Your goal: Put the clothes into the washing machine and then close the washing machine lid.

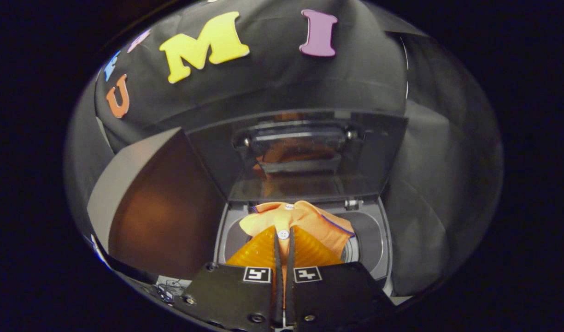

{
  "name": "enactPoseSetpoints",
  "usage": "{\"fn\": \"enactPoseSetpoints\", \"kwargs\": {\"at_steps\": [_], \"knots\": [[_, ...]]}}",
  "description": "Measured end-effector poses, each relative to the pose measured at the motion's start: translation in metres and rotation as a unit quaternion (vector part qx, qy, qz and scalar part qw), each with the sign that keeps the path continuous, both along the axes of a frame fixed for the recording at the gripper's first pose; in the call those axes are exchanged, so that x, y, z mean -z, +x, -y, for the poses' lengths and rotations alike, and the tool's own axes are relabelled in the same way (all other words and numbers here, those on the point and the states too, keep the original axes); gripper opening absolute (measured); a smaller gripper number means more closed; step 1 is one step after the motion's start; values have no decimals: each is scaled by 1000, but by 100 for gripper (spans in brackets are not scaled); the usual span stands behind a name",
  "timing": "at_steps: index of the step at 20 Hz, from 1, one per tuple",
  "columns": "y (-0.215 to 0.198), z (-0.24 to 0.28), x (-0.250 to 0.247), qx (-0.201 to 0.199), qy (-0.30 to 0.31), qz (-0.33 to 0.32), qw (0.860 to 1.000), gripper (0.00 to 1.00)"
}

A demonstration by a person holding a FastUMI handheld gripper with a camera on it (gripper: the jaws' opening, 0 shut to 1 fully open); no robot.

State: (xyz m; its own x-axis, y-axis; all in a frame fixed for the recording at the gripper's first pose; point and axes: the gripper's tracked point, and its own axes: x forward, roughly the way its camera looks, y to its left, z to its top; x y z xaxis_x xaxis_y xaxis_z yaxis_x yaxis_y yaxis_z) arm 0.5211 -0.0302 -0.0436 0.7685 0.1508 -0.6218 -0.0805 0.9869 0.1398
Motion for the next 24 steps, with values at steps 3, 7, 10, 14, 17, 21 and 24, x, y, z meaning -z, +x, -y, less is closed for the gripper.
{"fn": "enactPoseSetpoints", "kwargs": {"at_steps": [3,7,10,14,17,21,24], "knots": [[8,1,36,15,1,-39,999,5],[6,1,72,26,-13,-80,996,5],[3,-4,94,27,-9,-117,993,5],[-5,4,101,41,-16,-136,990,8],[-6,10,99,47,-21,-129,990,10],[-13,10,97,38,-19,-114,993,16],[-17,10,88,34,-31,-86,995,47]]}}
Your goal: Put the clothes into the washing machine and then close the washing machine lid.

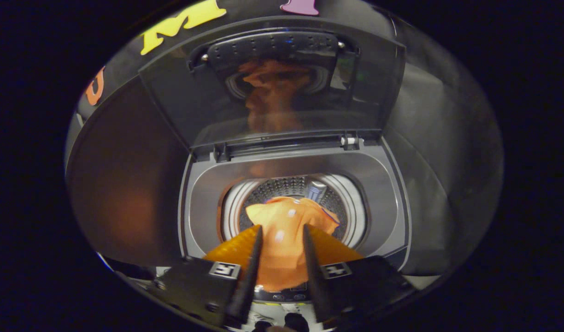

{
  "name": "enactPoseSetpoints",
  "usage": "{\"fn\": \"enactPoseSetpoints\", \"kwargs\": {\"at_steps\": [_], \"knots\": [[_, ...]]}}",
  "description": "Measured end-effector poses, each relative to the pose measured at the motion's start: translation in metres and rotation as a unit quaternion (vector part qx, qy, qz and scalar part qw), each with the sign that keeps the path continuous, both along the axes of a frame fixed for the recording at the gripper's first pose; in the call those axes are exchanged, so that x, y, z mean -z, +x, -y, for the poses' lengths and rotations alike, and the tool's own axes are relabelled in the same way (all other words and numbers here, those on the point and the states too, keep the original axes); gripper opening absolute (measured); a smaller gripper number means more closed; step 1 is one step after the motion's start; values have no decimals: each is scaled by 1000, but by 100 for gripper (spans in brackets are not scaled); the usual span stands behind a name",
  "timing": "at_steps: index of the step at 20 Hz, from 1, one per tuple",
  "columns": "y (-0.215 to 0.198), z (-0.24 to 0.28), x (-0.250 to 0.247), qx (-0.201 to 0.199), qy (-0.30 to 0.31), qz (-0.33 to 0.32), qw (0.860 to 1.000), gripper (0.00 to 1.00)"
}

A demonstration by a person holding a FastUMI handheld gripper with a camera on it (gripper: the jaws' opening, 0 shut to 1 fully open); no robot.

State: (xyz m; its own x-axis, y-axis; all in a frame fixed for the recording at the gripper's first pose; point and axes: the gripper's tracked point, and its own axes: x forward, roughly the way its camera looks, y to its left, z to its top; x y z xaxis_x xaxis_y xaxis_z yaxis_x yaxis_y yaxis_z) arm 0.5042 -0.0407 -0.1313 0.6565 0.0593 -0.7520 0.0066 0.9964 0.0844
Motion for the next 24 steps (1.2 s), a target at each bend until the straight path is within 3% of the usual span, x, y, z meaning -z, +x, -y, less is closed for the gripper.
{"fn": "enactPoseSetpoints", "kwargs": {"at_steps": [3,14,24], "knots": [[-5,0,-5,-12,-18,19,1000,86],[-55,6,-37,3,-21,79,997,88],[-143,-11,-167,25,-27,203,978,90]]}}
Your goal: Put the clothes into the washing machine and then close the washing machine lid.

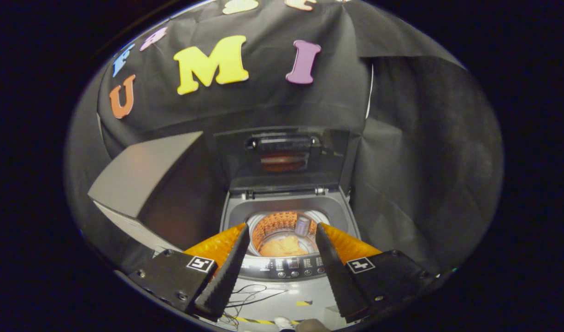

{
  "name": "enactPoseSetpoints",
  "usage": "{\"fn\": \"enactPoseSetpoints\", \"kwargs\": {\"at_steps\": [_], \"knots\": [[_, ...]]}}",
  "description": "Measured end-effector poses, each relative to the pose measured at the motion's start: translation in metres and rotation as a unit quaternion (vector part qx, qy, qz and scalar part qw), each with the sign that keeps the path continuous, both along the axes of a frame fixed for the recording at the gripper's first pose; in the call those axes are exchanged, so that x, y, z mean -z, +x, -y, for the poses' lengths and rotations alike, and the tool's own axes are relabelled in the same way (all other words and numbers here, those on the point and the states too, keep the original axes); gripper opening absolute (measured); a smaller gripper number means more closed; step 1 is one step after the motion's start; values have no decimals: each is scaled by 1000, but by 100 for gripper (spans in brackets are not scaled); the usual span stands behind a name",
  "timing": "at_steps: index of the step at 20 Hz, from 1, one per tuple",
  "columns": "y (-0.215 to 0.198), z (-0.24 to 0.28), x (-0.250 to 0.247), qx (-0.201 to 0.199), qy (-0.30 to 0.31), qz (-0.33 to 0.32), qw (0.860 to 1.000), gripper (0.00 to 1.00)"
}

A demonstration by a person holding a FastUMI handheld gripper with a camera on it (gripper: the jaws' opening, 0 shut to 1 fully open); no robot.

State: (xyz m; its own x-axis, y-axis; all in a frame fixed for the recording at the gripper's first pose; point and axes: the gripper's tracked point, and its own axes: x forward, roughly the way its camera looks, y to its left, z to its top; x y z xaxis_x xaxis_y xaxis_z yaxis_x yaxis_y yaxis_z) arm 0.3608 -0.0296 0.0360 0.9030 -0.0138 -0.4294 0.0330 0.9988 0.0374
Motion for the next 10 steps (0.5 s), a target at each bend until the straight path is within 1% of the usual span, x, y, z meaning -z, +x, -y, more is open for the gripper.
{"fn": "enactPoseSetpoints", "kwargs": {"at_steps": [1,3,5,7,10], "knots": [[-5,-5,-15,-2,2,14,1000,90],[-11,-10,-46,-3,-1,42,999,94],[-7,-12,-78,-7,-11,63,998,96],[11,-15,-106,-15,-22,81,996,96],[55,-14,-130,-18,-16,87,996,96]]}}
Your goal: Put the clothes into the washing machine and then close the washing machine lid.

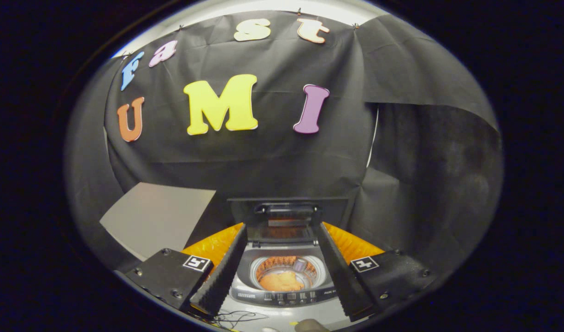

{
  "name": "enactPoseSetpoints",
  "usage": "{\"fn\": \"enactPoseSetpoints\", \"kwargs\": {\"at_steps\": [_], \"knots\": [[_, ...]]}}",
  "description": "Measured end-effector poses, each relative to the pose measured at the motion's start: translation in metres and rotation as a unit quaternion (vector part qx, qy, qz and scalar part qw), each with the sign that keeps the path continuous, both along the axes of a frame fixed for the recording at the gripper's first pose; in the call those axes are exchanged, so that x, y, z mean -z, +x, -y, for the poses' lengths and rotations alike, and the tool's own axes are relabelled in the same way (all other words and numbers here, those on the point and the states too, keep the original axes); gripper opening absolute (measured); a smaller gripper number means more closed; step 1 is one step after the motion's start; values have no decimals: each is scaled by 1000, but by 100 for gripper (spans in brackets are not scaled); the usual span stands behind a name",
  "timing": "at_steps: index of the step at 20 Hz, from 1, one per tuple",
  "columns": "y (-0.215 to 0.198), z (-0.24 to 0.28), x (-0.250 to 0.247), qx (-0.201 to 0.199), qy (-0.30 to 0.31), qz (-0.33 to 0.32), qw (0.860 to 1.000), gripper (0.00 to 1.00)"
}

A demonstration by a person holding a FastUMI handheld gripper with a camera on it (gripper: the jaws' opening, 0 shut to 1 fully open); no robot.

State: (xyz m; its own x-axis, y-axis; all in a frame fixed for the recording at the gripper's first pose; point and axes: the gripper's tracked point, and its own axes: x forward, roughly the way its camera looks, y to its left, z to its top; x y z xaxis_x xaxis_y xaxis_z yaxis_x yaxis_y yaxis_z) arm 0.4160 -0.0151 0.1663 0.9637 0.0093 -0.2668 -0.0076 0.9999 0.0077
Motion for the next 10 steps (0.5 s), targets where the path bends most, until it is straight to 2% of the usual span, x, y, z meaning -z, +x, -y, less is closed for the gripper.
{"fn": "enactPoseSetpoints", "kwargs": {"at_steps": [5,10], "knots": [[97,-3,-16,-19,3,-14,1000,96],[188,-4,-6,-27,15,-48,998,96]]}}
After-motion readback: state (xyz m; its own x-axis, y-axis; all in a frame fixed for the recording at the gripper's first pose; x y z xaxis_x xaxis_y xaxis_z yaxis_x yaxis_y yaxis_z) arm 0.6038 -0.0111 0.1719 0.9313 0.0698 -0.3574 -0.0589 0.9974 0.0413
